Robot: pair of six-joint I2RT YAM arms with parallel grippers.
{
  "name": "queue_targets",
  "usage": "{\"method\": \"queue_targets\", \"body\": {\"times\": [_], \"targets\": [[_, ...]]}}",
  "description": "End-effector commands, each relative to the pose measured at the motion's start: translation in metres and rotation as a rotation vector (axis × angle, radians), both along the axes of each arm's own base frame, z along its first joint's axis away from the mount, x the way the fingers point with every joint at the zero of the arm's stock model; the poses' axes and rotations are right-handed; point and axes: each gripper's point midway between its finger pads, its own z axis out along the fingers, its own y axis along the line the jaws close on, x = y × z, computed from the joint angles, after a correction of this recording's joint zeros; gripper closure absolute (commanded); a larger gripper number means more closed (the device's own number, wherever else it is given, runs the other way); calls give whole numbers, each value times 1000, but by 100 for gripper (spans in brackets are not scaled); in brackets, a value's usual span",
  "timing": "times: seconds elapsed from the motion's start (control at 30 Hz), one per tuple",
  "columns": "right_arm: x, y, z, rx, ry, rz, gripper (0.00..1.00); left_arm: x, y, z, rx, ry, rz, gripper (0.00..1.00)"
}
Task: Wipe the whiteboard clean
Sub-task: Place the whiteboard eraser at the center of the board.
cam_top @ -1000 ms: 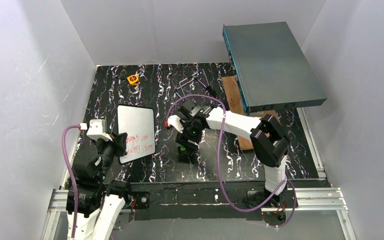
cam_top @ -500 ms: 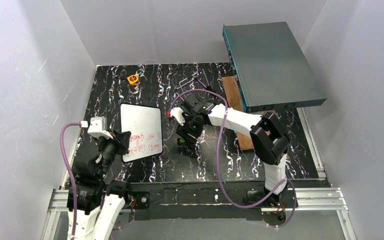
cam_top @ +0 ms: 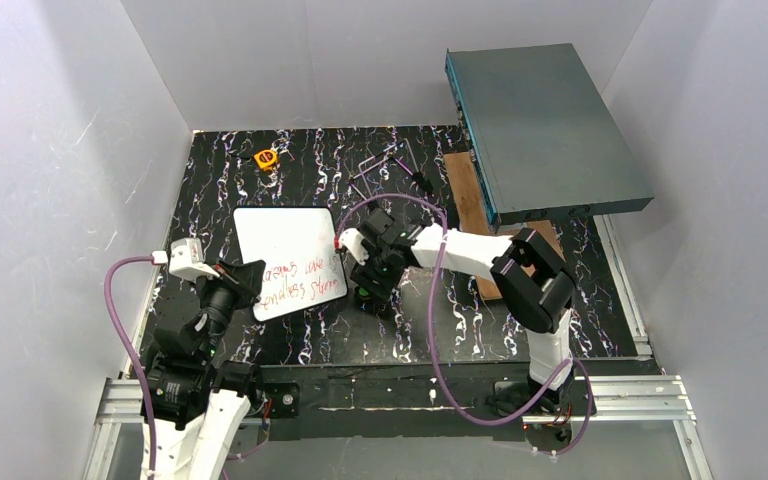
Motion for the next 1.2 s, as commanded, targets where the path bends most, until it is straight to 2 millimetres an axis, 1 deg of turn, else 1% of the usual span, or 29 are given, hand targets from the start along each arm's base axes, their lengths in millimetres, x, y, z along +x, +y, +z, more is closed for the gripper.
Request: {"method": "queue_targets", "body": {"times": [0.0, 0.07, 0.23, 0.3, 0.4, 0.47, 0.53, 0.63, 0.73, 0.8, 0.87, 1.0, 1.07, 1.17], "targets": [[-5, 18, 4, 36, -87, 31, 33, 7, 3, 37, -128, -134, 53, 100], [-9, 21, 1, 31, -89, 39, 32, 9, 2, 36, -154, -137, 55, 100], [-3, 29, 9, 38, -111, 28, 32, 11, -3, 28, -183, -115, 37, 100], [0, 31, 15, 47, -125, 23, 31, 12, -4, 19, -184, -93, 35, 100], [15, 29, 25, 38, -182, -13, 31, 9, -11, 10, -182, -67, -1, 100], [23, 26, 32, 43, -185, -36, 31, 7, -13, 3, -172, -42, -16, 100], [20, 29, 42, 88, -138, -26, 31, 7, -14, -7, -165, -17, -24, 100], [0, 35, 62, 168, -72, 48, 31, 7, -12, -21, -140, 10, -12, 100], [-11, 33, 78, 211, -59, 114, 31, 7, -10, -22, -124, 2, -8, 100], [-20, 28, 94, 249, -38, 183, 30, 8, -10, -14, -111, -16, -14, 100], [-34, 20, 115, 304, 9, 282, 30, 9, -12, -3, -99, -43, -31, 100], [-50, 1, 158, 382, 15, 441, 27, 15, -25, 33, -101, -164, -111, 100], [-53, -6, 178, 408, 2, 488, 27, 17, -33, 54, -109, -246, -156, 100], [-58, -16, 207, 439, -16, 532, 26, 20, -41, 79, -116, -323, -204, 100]]}}
